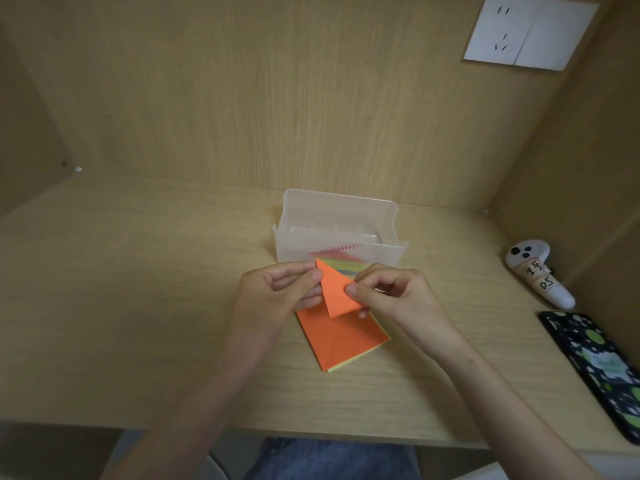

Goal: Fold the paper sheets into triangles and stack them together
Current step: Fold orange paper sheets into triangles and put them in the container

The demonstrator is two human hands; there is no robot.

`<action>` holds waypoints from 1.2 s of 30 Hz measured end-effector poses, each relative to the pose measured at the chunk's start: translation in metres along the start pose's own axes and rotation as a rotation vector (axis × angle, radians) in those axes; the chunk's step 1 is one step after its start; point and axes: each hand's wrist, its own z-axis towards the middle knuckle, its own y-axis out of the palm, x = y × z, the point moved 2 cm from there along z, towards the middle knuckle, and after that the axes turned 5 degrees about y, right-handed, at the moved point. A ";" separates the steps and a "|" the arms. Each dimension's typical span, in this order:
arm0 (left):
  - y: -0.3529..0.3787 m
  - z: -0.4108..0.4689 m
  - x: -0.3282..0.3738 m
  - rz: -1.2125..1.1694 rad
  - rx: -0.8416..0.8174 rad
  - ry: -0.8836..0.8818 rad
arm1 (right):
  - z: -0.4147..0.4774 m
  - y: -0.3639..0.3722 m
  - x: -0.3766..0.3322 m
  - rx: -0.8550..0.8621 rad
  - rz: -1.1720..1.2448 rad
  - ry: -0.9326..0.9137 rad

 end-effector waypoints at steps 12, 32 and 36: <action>0.004 -0.003 0.005 -0.014 0.062 0.025 | -0.001 0.002 -0.006 0.017 0.183 0.112; 0.002 -0.004 0.008 0.071 0.077 0.048 | -0.005 0.004 -0.013 0.005 0.146 0.117; 0.002 -0.005 0.005 0.071 0.093 0.068 | -0.004 0.005 -0.011 0.012 0.146 0.127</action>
